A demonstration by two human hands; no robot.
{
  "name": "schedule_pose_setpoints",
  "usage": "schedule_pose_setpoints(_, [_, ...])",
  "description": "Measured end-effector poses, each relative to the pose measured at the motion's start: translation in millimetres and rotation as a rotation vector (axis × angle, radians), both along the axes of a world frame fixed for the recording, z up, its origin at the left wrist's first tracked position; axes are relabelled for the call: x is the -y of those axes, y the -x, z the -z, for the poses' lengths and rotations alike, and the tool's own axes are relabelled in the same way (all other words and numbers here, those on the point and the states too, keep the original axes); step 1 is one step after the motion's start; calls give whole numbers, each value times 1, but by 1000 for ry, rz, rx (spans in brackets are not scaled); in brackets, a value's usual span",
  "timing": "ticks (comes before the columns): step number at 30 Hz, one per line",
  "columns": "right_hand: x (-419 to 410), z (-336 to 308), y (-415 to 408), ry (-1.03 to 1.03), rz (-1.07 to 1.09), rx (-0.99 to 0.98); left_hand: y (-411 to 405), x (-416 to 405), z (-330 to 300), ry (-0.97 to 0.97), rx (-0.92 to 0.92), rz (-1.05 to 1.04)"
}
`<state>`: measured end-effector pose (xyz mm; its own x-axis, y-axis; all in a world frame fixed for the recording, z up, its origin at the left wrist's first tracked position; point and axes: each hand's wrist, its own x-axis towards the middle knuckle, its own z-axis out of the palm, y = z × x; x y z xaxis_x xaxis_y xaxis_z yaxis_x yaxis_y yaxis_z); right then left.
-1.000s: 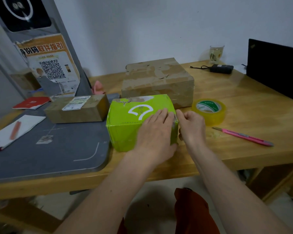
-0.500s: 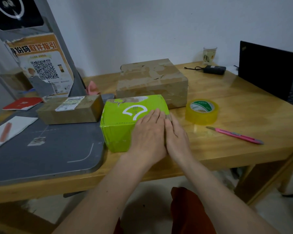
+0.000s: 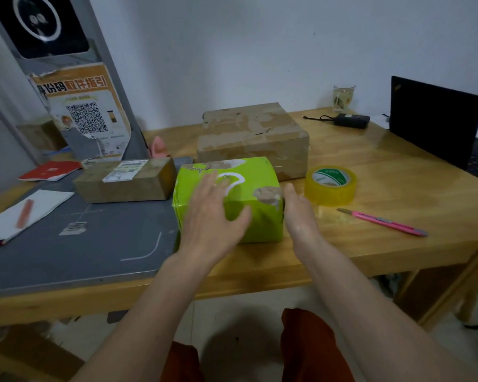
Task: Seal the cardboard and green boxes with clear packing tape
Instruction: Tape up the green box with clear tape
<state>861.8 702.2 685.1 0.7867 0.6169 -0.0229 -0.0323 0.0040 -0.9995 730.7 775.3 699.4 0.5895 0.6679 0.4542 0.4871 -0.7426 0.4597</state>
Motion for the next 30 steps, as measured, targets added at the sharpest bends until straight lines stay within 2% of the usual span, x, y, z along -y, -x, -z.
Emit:
schedule_pose_setpoints(2, [0, 2, 1, 69, -15, 65, 10, -15, 2, 28, 139, -217])
schedule_pose_setpoints(4, [-5, 6, 4, 115, -58, 171, 18, -39, 8, 369, 181, -317])
schedule_pose_setpoints(6, [-9, 9, 8, 91, -84, 217, 22, -52, 10, 732, 407, -275])
schedule_pose_setpoints(7, [-9, 9, 8, 59, -86, 206, 24, -55, 15, 828, 490, -267])
schedule_pose_setpoints(9, [-6, 5, 5, -16, -98, 178, 28, -56, 19, 856, 579, -240])
schedule_pose_setpoints(13, [2, 7, -5, -166, -209, 200, 34, -58, 24, 805, 715, -45])
schedule_pose_setpoints(17, [4, 11, -8, -225, -98, 254, 31, -50, 24, 827, 769, -68])
schedule_pose_setpoints(21, [6, 13, -10, -294, -31, 146, 35, -42, 14, 1173, 995, 96])
schedule_pose_setpoints(23, [9, 16, -11, -315, -30, 119, 42, -45, 14, 1290, 1074, 112])
schedule_pose_setpoints(26, [13, 20, -11, -316, -31, 67, 46, -48, 11, 1304, 1047, 191])
schedule_pose_setpoints(30, [10, 21, -23, -304, -26, -113, 46, -43, 8, 1269, 866, 244])
